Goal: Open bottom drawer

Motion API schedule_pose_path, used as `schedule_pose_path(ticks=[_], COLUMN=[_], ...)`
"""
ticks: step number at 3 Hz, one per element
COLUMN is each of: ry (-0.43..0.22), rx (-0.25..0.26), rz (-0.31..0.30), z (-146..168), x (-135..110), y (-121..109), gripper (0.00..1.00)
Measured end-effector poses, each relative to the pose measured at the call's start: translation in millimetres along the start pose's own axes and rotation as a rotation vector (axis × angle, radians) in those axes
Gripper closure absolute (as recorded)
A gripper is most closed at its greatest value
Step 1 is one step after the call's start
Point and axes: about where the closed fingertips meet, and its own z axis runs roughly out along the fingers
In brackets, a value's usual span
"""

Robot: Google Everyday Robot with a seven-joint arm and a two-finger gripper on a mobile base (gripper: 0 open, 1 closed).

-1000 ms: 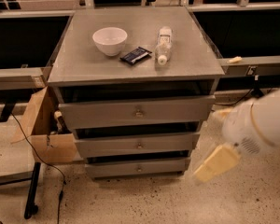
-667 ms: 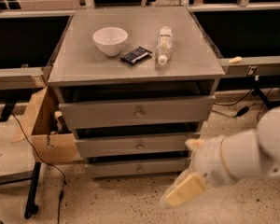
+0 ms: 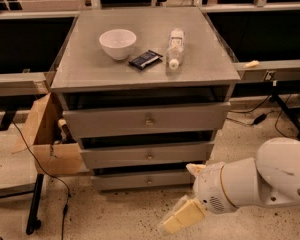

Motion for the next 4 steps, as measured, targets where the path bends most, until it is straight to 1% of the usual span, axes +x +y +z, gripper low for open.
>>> schedule_pose_path(ticks=[1,2,3,4], ry=[-0.026,-0.065,-0.126,-0.162], rx=[0.006,-0.025,-0.051,-0.036], rz=[0.048,0.107,0.201,0.290], z=[21.3,75.6,143.9,206.4], x=[0.5,8.3,28.6,51.6], y=[-10.1,-21.0,-38.9,-70.1], gripper=[0.00,0.00,0.00,0.00])
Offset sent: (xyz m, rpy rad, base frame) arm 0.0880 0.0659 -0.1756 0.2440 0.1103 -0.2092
